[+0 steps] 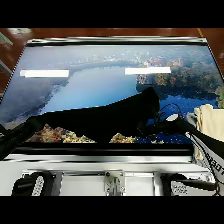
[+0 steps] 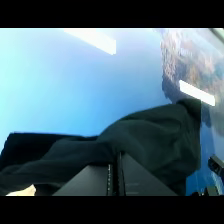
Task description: Fold the shirts.
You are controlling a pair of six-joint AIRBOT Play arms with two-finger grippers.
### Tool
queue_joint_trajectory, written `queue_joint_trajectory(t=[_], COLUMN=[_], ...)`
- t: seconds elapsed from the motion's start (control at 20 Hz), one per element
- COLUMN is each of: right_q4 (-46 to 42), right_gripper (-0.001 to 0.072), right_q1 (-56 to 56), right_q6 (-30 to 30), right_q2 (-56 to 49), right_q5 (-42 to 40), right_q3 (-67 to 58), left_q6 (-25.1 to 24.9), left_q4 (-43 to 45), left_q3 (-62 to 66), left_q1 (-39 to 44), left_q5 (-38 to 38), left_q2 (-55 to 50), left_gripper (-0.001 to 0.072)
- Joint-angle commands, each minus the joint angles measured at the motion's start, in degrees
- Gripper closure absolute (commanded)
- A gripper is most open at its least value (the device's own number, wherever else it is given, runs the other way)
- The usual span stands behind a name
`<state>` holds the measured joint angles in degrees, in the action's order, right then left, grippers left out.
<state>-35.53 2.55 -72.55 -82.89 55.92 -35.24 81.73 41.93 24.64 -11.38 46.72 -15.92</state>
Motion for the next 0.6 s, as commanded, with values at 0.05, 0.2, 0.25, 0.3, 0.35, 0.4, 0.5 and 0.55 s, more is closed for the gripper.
queue_joint_trajectory(t=[0.05, 0.2, 0.25, 0.3, 0.35, 0.4, 0.5, 0.55], right_q4=[5.05, 5.05, 5.05, 4.98, 4.57, 3.91, 1.92, 1.31], right_gripper=[0.0649, 0.0649, 0.0649, 0.0649, 0.0649, 0.0649, 0.0649, 0.0649], right_q1=[-2.32, -7.15, -9.16, -11.69, -14.27, -17.09, -22.12, -24.11], right_q6=[8.22, 9.25, 9.35, 9.94, 9.81, 8.90, 5.62, 4.85], right_q2=[5.29, 17.88, 22.67, 27.67, 31.95, 36.09, 42.51, 44.76], right_q5=[9.01, 14.71, 14.58, 13.55, 11.43, 7.17, 0.28, -1.38], right_q3=[-7.10, -19.15, -24.02, -29.66, -34.67, -39.47, -46.77, -49.40], left_q6=[-0.26, -0.22, -0.24, -0.22, -0.22, -0.24, -0.22, -0.24], left_q4=[0.09, 0.24, 0.24, 0.22, 0.22, 0.22, 0.22, 0.24], left_q3=[2.03, 8.50, 11.80, 15.89, 20.09, 24.61, 34.21, 39.08], left_q1=[-0.02, -0.04, -0.02, -0.02, -0.02, -0.02, -0.02, -0.02], left_q5=[-5.33, -8.66, -8.70, -8.70, -8.74, -8.90, -11.08, -12.90], left_q2=[0.02, 0.02, 0.02, 0.04, 0.02, 0.02, 0.04, 0.04], left_gripper=[0.0667, 0.0667, 0.0667, 0.0667, 0.0666, 0.0667, 0.0666, 0.0666])
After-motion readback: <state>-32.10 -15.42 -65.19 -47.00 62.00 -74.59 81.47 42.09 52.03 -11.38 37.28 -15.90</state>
